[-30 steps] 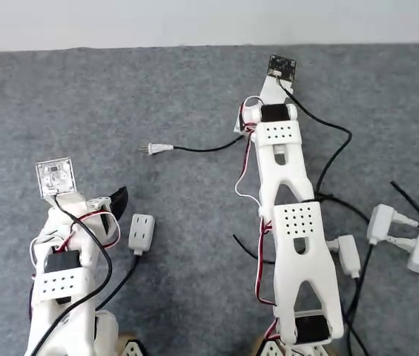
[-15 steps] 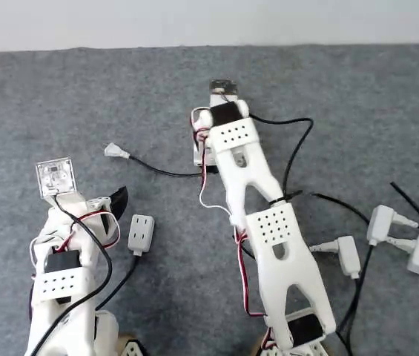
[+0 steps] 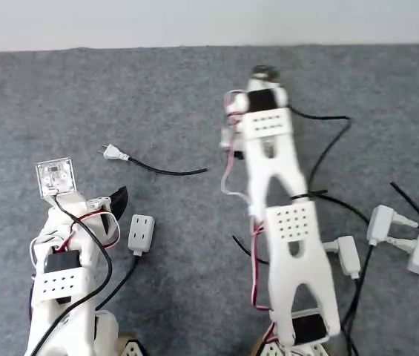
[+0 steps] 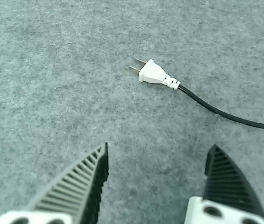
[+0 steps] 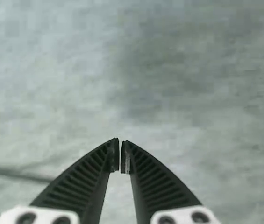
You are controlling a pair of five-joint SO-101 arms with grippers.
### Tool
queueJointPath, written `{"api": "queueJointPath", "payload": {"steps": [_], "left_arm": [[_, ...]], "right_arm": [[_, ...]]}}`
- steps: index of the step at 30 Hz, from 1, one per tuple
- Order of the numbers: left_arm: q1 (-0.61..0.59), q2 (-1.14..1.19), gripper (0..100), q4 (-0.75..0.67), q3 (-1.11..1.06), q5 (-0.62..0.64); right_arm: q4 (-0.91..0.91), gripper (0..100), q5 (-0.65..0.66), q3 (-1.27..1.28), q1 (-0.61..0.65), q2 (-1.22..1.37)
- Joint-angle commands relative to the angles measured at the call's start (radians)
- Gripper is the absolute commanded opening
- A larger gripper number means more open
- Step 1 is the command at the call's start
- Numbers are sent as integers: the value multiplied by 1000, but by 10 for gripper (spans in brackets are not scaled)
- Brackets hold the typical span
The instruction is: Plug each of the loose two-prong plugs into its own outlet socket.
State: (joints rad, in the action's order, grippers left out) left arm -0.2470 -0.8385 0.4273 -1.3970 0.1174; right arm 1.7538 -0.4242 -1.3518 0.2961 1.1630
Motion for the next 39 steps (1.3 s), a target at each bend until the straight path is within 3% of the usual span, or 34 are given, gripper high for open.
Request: {"api": "queueJointPath", "payload": {"steps": [1,7,26,32,39], "left_arm": [[-6,-23,313,-28,15,-8],[-6,-25,313,-28,15,-8],[-6,-25,313,-28,15,-8],[-6,-25,313,-28,15,-8],[-6,-25,313,-28,15,-8]], "right_arm": [[13,36,-84,-14,88,-64],[-70,167,-212,-20,105,56],[-114,167,-327,-17,234,12],[-125,46,-319,-17,231,12],[-101,73,-325,-18,234,12]]}}
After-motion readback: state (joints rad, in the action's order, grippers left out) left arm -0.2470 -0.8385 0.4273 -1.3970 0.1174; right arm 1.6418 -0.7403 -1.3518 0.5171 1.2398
